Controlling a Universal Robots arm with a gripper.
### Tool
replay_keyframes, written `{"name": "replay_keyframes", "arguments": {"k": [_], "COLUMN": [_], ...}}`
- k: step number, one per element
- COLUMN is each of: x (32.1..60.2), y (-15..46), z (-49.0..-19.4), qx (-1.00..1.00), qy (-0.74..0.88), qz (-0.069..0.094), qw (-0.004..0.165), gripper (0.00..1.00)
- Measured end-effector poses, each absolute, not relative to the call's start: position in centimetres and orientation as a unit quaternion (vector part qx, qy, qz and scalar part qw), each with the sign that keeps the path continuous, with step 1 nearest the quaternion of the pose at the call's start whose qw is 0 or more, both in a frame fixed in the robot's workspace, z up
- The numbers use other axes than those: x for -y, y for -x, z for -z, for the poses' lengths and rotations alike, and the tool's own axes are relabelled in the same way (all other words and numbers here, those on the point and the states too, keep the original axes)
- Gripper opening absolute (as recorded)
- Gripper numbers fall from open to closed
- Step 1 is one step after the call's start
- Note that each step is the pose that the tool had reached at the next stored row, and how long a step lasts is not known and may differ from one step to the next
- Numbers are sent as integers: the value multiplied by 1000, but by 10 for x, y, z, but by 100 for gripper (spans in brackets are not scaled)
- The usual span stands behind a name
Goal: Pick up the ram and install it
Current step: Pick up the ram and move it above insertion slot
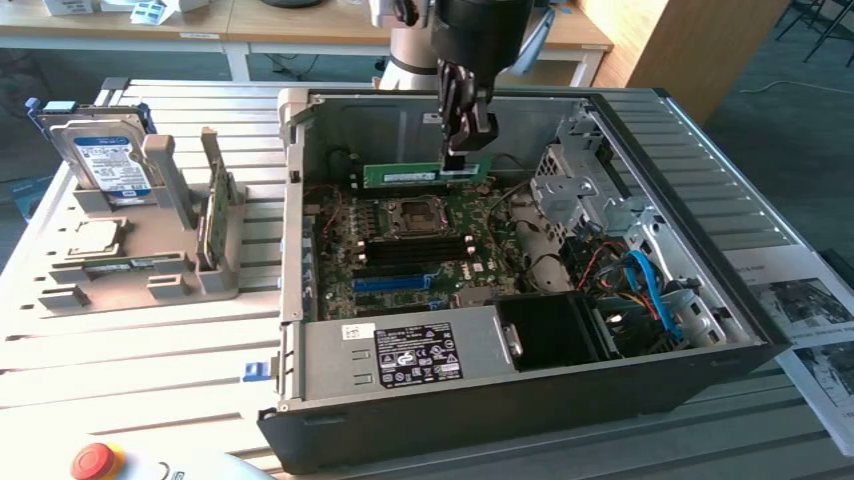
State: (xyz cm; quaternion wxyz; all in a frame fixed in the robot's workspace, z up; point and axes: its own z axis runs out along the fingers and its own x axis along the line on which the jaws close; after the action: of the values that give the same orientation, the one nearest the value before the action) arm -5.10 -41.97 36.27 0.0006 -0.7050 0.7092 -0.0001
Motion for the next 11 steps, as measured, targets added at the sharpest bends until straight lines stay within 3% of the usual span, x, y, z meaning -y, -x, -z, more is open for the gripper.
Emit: {"name": "replay_keyframes", "arguments": {"k": [11], "x": [420], "y": [51], "z": [-343], "qx": [-717], "qy": [697], "qz": [0], "qw": [1], "gripper": [12]}}
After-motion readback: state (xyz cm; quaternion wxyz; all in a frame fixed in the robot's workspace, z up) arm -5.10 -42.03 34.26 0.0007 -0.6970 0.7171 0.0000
